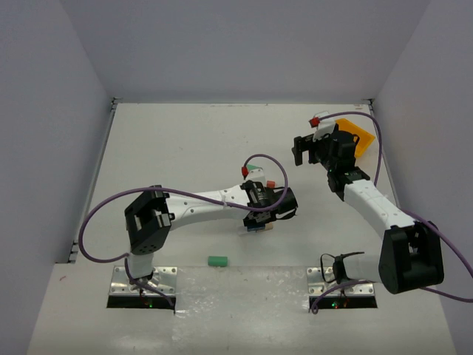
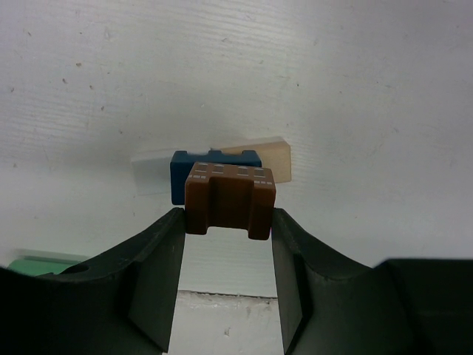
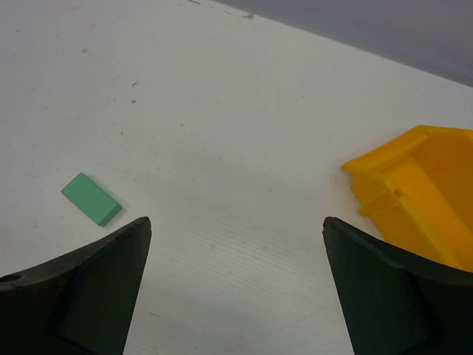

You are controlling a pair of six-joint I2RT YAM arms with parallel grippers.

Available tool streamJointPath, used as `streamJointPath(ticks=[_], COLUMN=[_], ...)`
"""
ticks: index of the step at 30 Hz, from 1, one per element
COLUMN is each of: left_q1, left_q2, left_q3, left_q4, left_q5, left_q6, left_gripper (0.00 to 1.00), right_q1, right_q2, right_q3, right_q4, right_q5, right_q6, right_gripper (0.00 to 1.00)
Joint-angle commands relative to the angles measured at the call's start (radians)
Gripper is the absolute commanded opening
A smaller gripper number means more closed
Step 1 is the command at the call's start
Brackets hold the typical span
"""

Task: Build the wood block tower

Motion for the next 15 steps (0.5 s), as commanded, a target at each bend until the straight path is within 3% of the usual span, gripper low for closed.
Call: streamJointPath(ticks=[1,15], left_q1=[0.018,0.034], left_q2=[0.011,0.045], left_q3=[0.017,0.03], left_q4=[0.012,0.003], left_q5=[-0.001,0.019], left_q6=[0.013,0.026], left_gripper=[0.0,0.0], right_q1=[-0.003,-0.004], right_q2=[-0.003,-0.001], right_q3=[0.004,0.004], right_q4=[0.044,0.04], right_q5=[-0.012,-0.019], right_q6=[-0.001,0.0], right_gripper=[0.99,0.99])
